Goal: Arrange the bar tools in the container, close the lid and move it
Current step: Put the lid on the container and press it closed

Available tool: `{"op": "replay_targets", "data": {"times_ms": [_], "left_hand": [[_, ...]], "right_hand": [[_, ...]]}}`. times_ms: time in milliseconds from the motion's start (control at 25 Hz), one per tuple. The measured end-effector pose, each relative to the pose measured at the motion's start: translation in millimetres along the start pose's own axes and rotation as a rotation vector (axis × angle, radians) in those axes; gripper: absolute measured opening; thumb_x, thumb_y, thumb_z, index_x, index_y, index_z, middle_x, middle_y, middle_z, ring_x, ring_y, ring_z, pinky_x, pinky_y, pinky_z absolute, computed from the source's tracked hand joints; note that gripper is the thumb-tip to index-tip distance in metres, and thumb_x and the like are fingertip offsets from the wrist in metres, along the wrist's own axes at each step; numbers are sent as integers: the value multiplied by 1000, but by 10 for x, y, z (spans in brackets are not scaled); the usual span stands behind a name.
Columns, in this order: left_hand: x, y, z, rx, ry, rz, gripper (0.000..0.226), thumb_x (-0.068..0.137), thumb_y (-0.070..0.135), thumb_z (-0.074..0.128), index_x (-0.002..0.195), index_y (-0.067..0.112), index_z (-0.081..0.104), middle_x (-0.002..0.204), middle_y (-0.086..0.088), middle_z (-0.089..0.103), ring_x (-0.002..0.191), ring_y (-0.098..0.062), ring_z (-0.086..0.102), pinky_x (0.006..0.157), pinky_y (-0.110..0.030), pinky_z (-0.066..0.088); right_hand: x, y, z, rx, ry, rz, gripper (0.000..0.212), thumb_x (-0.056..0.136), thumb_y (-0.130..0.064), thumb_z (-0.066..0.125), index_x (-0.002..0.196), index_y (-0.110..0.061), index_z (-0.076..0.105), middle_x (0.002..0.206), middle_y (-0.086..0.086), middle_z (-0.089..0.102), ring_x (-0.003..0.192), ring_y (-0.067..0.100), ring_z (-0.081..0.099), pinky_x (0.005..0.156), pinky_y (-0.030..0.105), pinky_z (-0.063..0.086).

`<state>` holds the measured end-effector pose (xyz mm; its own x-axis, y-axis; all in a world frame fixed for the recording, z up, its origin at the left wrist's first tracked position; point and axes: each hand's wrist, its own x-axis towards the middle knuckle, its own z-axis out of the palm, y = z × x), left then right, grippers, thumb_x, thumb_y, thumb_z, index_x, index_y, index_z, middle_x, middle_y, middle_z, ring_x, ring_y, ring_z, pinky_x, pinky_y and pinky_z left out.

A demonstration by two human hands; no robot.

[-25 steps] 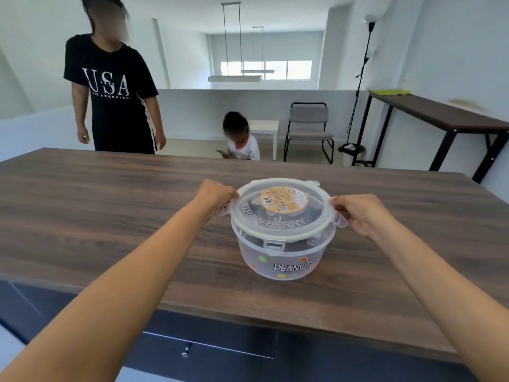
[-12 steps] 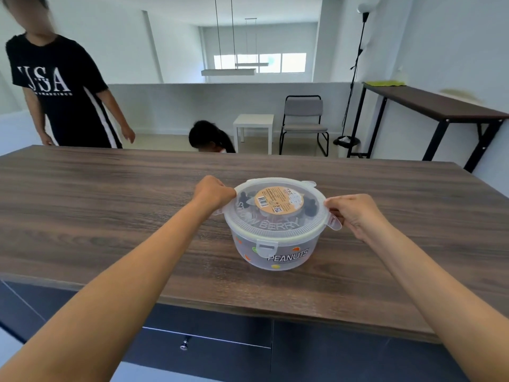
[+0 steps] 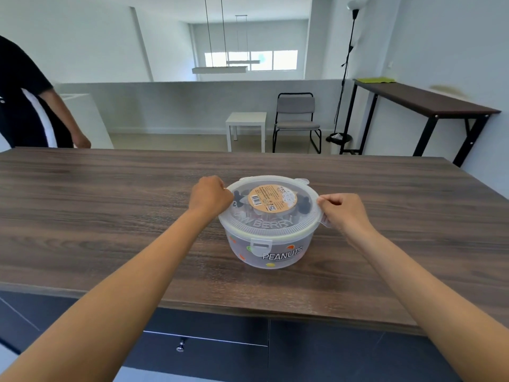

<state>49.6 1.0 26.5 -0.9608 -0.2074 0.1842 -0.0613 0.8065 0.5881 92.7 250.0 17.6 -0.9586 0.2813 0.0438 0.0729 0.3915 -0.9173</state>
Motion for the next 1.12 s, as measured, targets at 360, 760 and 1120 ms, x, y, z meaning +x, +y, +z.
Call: {"op": "replay_targets", "data": {"times_ms": [360,760,1120], "left_hand": [[-48,354,341,371,-284,307,58,95,50,20,147,25,23,159,-7,16,146,-25,12,118,-46,9],[-53,333,389,460,-342,287,61,93,52,12,149,29,7,161,-3,0,148,-23,-1,118,-45,-1],[-34,327,416,455,-360,283,62,92,53,13,149,29,7,161,0,-1,148,-23,-3,118,-46,-3]], "right_hand": [[-637,178,284,-185,114,-357,47,94,-29,46,134,-6,44,135,8,48,127,17,41,106,26,32],[-698,147,600,83,63,-112,54,101,-22,20,149,-10,-1,160,4,-5,145,10,-8,110,16,-4],[-700,125,657,320,86,-33,53,100,-24,22,149,-20,3,160,-3,6,145,8,5,118,25,7]]}}
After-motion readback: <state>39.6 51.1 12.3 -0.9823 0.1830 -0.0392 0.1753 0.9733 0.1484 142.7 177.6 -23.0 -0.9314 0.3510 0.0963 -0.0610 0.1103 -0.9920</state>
